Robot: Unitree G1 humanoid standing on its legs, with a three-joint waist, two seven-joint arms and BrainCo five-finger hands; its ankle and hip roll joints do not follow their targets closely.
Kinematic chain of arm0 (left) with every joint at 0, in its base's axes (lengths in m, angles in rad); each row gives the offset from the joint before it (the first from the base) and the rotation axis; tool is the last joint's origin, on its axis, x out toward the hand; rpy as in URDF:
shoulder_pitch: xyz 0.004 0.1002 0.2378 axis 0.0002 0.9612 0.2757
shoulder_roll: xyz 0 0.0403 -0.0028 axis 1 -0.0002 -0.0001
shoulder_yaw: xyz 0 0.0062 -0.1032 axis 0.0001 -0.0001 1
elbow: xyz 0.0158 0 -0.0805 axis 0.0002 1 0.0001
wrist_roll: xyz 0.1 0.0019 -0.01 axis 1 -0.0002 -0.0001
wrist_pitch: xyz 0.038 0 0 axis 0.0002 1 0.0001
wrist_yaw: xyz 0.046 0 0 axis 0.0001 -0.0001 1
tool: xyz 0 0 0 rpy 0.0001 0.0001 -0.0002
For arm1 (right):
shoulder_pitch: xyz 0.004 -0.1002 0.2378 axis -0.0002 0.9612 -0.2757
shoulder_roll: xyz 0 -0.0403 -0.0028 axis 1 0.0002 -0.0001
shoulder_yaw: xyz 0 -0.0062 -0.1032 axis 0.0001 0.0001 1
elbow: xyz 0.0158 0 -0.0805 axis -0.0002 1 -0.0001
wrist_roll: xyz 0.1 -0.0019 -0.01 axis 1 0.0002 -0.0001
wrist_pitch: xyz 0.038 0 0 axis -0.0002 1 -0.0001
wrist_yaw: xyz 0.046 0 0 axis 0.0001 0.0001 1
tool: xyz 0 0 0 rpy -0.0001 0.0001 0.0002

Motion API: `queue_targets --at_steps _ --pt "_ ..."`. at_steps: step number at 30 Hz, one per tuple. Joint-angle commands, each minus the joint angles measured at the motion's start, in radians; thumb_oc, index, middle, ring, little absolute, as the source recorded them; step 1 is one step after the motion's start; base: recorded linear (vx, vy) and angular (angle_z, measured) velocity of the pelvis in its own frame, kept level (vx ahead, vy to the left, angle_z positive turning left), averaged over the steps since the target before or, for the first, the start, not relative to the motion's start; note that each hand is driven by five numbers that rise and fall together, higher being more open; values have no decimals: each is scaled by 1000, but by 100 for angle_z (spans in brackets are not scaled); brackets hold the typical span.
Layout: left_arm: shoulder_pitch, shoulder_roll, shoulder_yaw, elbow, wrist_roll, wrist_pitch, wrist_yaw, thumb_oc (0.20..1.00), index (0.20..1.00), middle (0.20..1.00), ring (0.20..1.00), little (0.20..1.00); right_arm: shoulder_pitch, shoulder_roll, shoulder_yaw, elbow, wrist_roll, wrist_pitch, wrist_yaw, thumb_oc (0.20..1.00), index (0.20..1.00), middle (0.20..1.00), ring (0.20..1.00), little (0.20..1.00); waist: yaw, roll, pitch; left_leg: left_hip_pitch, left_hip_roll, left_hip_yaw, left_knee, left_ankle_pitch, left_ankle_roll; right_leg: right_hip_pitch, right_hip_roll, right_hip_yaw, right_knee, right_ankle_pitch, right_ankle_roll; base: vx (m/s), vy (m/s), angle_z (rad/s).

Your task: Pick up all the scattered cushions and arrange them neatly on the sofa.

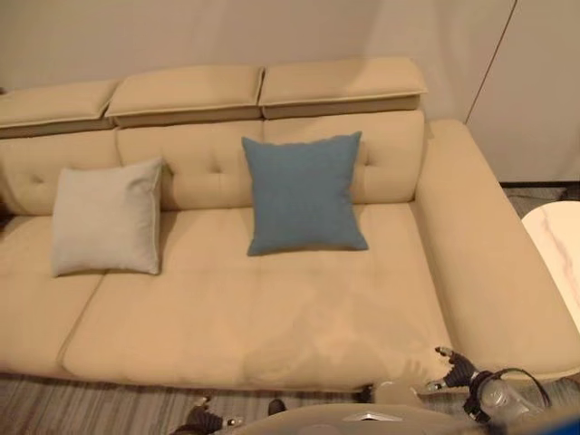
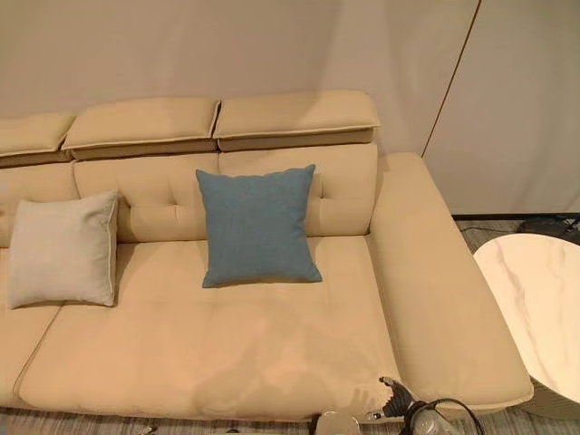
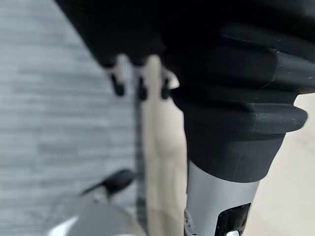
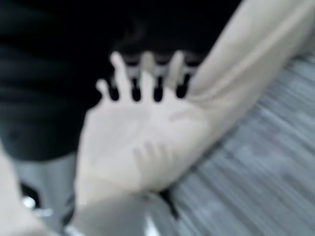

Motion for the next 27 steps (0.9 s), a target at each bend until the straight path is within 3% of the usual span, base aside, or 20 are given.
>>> queue_targets --at_steps 1,3,5,6,7,9,10,11,12,13,14,17,18,19,23,25,27 --pt "-25 31 30 -22 20 -4 -9 1000 1000 1000 1000 1000 -51 31 6 0 3 3 -4 1000 1000 1000 1000 1000 -7 -115 51 112 -99 11 134 74 -76 219 -2 38 -314 176 112 -138 -28 3" --pt "-32 18 19 -18 12 -6 -14 1000 1000 1000 1000 1000 -53 32 13 1 2 6 0 1000 1000 1000 1000 1000 -5 -130 58 127 -140 -45 250 18 -59 199 -14 48 -308 204 112 -165 47 -28" --pt "-47 12 11 -26 3 -6 -16 1000 1000 1000 1000 1000 -58 33 3 -5 15 9 -2 1000 1000 1000 1000 1000 -8 -126 58 154 -160 -62 256 9 -58 185 -11 55 -306 220 116 -193 99 -21" --pt "-57 12 3 -38 2 -5 -14 1000 1000 1000 1000 1000 -61 39 0 -4 25 14 1 1000 1000 1000 1000 1000 -16 -115 57 181 -190 -95 213 -15 -42 147 -2 64 -297 237 125 -200 116 -57" --pt "-58 12 2 -38 2 -5 -14 1000 1000 1000 1000 1000 -61 39 0 -4 25 14 2 1000 1000 1000 1000 1000 -15 -114 57 183 -189 -94 211 -15 -42 147 -1 64 -296 237 126 -190 132 -69" --pt "-85 14 -22 -67 -3 -7 -7 1000 1000 1000 1000 1000 -79 48 -3 -2 28 21 -5 1000 1000 1000 1000 1000 -28 -107 74 194 -226 -105 112 -71 0 89 -19 75 -268 276 154 -226 188 -21" --pt "-85 14 -22 -67 -3 -7 -7 1000 1000 1000 1000 1000 -79 48 -4 -2 28 21 -5 1000 1000 1000 1000 1000 -27 -107 74 194 -226 -105 112 -70 0 89 -19 75 -267 276 154 -228 195 20" --pt "-91 19 -26 -75 -5 -9 -5 1000 1000 1000 1000 1000 -87 50 -2 -3 26 22 -5 1000 1000 1000 1000 1000 -28 -114 81 195 -241 -108 88 -91 16 77 -29 84 -261 293 165 -231 186 14" --pt "-103 30 -34 -84 5 -9 -3 1000 1000 1000 1000 1000 -98 62 -3 0 24 27 -7 1000 1000 1000 1000 1000 -29 -131 99 198 -265 -107 53 -126 40 51 -56 111 -246 339 204 -232 186 10" --pt "-103 31 -34 -84 5 -9 -3 1000 1000 1000 1000 1000 -98 62 -3 0 24 27 -8 1000 1000 1000 1000 1000 -28 -132 100 198 -266 -106 52 -126 40 51 -57 112 -246 339 205 -330 235 2" --pt "-114 46 -36 -82 26 -10 -2 1000 1000 1000 1000 1000 -109 73 3 -7 23 28 -8 1000 1000 1000 1000 1000 -26 -139 114 194 -276 -102 33 -115 51 28 -77 131 -239 376 232 -170 112 -2" --pt "-118 66 -37 -73 53 -8 -3 1000 1000 1000 1000 1000 -113 85 14 -8 8 28 -6 1000 1000 1000 1000 1000 -28 -137 129 185 -265 -102 14 -90 58 -2 -84 173 -206 376 237 -279 133 -23" --pt "-118 75 -35 -61 66 -5 -1 1000 1000 1000 1000 1000 -110 91 18 -2 11 27 -5 1000 1000 1000 1000 1000 -20 -127 134 168 -252 -98 10 -69 67 7 -75 187 -153 319 214 -163 68 -3" --pt "-118 75 -35 -60 66 -5 -1 1000 1000 1000 1000 1000 -110 91 18 -2 11 27 -5 1000 1000 1000 1000 1000 -19 -127 135 170 -251 -97 9 -70 67 7 -74 188 -150 317 213 -245 102 4" --pt "-115 85 -37 -28 83 7 -2 1000 1000 1000 1000 1000 -93 106 2 30 16 29 -8 1000 1000 1000 1000 1000 11 -110 117 134 -220 -82 -5 -36 81 67 -64 174 16 199 167 -222 53 -8" --pt "-117 86 -39 -22 89 10 -3 1000 1000 1000 1000 1000 -88 112 -2 38 16 28 -5 1000 1000 1000 1000 1000 15 -113 111 129 -217 -82 -3 -34 75 84 -65 178 19 190 167 -72 -46 -7" --pt "-120 95 -35 -19 88 11 -6 1000 1000 1000 1000 1000 -72 120 0 33 15 29 -2 1000 1000 1000 1000 1000 35 -138 83 111 -209 -69 -3 -24 53 177 -89 142 -92 182 177 -73 -167 -5"
